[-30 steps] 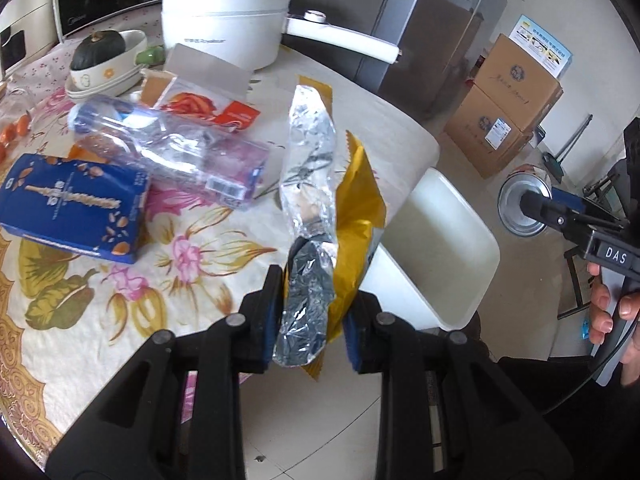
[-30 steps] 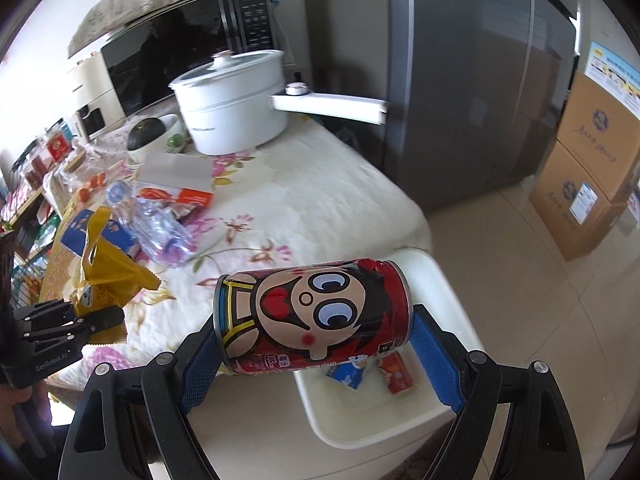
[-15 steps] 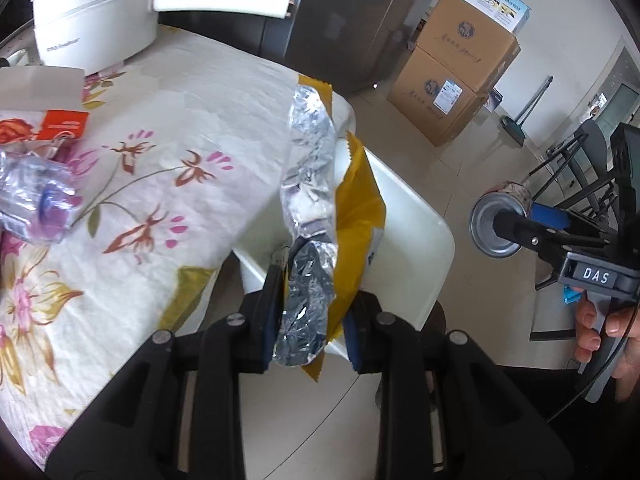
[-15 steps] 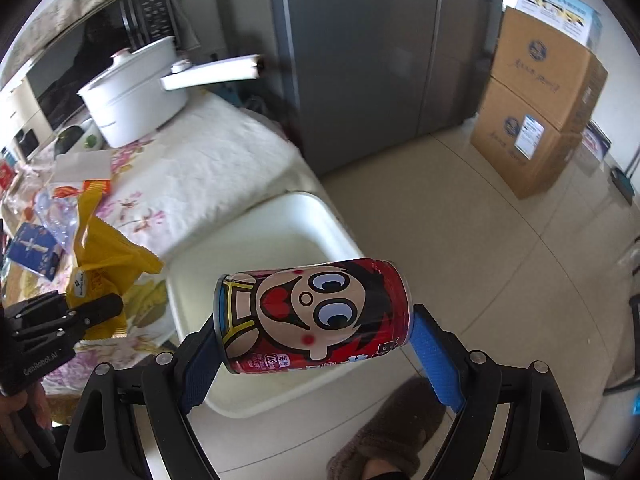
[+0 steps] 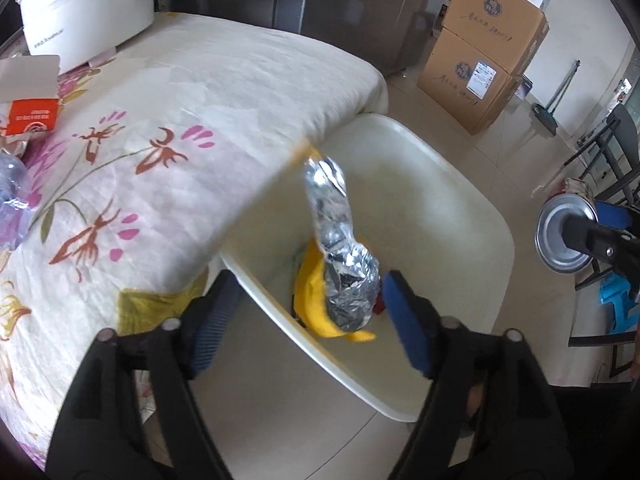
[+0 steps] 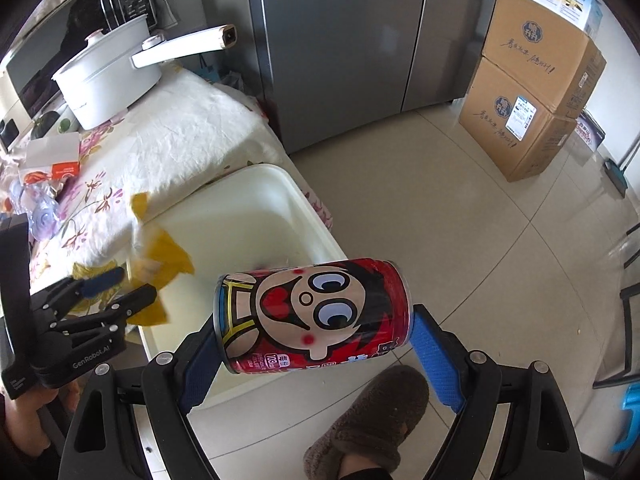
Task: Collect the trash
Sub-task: 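Carry the foil wrapper and cartoon can to the bin and open the left tool, then open the right tool over the bin to drop the cartoon-face can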
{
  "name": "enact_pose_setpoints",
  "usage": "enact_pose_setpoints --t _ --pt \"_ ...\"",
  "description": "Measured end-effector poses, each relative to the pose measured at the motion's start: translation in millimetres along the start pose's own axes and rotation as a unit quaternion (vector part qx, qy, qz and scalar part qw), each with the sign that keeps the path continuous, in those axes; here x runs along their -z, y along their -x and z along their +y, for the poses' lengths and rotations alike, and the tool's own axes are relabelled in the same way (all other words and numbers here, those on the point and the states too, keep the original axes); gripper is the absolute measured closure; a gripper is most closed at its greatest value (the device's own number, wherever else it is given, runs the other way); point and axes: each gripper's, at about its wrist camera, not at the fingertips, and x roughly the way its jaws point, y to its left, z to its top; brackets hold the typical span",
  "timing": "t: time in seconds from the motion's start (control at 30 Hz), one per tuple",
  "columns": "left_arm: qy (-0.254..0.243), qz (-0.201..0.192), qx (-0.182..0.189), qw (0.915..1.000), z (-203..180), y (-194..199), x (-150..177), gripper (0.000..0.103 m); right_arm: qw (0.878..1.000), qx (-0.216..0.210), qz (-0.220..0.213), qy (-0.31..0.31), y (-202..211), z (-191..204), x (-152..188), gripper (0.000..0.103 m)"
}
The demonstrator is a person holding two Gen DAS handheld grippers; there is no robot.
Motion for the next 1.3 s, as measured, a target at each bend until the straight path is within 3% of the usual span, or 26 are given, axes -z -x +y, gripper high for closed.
enact_pose_setpoints --t 0.27,0.63,0.87,1.0,1.3 --pt "0.026 0.001 -0.002 0.9996 26 16 4 0.022 1.000 0.001 0.002 0.005 -5 7 -6 0.014" --pt "0.025 -0.005 -0.019 0.9995 34 32 6 0.021 0.999 0.021 0.034 0.006 -30 27 -17 0.014" --pt "0.056 -0.015 -0.040 0.9975 69 59 11 0.019 0.999 0.014 0.042 -0.003 -37 41 -26 0.013" --pt "0.084 -0.021 -0.046 0.9951 87 75 12 0.008 0.998 -0.009 0.052 -0.027 -36 50 -31 0.013" --pt "0.096 -0.031 -0.076 0.9920 113 107 19 0.001 0.999 -0.039 0.002 -0.017 -4 87 -44 0.007"
